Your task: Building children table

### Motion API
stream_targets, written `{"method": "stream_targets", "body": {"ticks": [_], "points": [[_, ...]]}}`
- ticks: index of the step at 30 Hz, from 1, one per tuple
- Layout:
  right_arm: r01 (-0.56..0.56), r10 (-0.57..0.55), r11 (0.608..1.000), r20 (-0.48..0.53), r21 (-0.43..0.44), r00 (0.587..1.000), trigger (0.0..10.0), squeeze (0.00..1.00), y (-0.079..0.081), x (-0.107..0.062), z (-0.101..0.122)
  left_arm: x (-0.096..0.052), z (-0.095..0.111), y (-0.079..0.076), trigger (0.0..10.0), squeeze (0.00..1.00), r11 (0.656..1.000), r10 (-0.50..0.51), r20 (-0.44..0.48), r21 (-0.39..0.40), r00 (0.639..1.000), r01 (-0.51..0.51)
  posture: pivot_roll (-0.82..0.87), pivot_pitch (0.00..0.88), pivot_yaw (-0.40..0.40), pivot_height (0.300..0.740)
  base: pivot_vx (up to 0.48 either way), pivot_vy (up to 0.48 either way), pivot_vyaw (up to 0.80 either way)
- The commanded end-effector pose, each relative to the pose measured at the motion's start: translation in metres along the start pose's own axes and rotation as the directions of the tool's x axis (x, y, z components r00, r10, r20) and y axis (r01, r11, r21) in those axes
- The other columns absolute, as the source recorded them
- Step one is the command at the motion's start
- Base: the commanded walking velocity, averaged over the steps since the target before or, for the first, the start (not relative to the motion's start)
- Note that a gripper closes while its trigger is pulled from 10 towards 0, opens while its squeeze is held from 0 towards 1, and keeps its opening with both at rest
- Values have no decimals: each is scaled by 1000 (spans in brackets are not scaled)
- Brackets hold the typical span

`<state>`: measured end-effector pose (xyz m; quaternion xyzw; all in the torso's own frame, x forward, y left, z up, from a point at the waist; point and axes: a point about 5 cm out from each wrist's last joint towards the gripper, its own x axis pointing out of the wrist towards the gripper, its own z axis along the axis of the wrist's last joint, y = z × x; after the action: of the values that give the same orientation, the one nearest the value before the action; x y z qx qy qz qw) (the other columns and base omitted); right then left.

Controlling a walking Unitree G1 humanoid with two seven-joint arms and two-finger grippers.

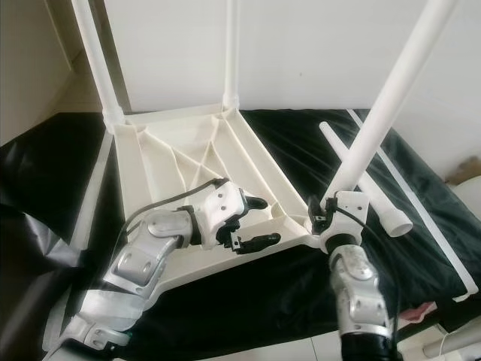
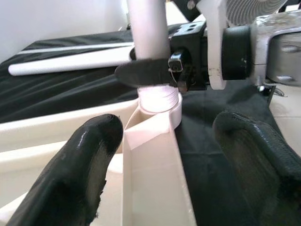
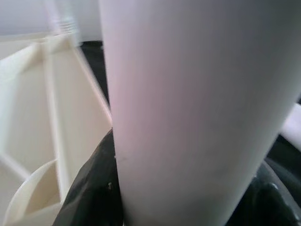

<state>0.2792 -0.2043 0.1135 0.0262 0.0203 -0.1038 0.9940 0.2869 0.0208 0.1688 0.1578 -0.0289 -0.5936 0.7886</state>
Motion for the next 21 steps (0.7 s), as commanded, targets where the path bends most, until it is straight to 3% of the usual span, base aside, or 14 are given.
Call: {"method": "stream_targets", "body": {"ticks": [1,3,4,21], "points": [[137,-137,990,-129,-10,982,10000,0,-15,-11,-29,-2,-4,18,10000,0,936,352,-24,-1,936,-352,-70,0,-45,740,0,0,0],[270,-262,962,-147,34,954,10000,0,-2,-20,-32,-3,-8,21,10000,0,918,396,-37,-17,918,-396,-54,0,-47,740,0,0,0],[276,-266,960,-156,43,951,10000,0,1,-21,-33,-3,-9,21,10000,0,916,400,-41,-20,916,-401,-54,0,-47,740,0,0,0],[210,-203,975,-91,73,975,10000,0,12,-19,-18,-7,-11,23,10000,0,910,412,-47,-27,910,-414,-49,0,-42,740,0,0,0]]}}
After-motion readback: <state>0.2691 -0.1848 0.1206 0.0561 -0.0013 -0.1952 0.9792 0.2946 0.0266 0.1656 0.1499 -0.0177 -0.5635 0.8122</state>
